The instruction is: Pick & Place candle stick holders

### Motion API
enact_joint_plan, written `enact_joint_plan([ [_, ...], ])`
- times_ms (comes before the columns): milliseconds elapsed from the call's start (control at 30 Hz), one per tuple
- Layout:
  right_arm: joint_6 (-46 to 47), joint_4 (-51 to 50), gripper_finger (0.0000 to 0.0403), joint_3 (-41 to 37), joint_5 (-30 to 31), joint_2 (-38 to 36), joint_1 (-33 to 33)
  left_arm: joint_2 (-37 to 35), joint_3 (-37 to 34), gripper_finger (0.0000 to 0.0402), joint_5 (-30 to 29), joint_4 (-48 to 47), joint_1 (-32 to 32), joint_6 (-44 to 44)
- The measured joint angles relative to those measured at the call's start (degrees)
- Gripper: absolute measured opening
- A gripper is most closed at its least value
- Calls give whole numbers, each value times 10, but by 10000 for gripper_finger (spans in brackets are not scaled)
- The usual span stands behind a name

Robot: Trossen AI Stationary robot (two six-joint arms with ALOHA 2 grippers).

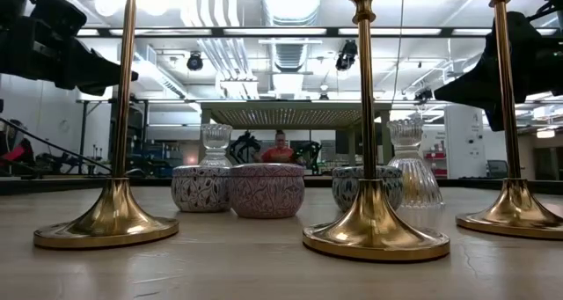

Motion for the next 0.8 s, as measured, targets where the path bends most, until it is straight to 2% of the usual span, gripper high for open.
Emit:
enact_joint_plan([
  [800,0,8,8,0,2,0,0,0,0,60,0,0,0,0],
])
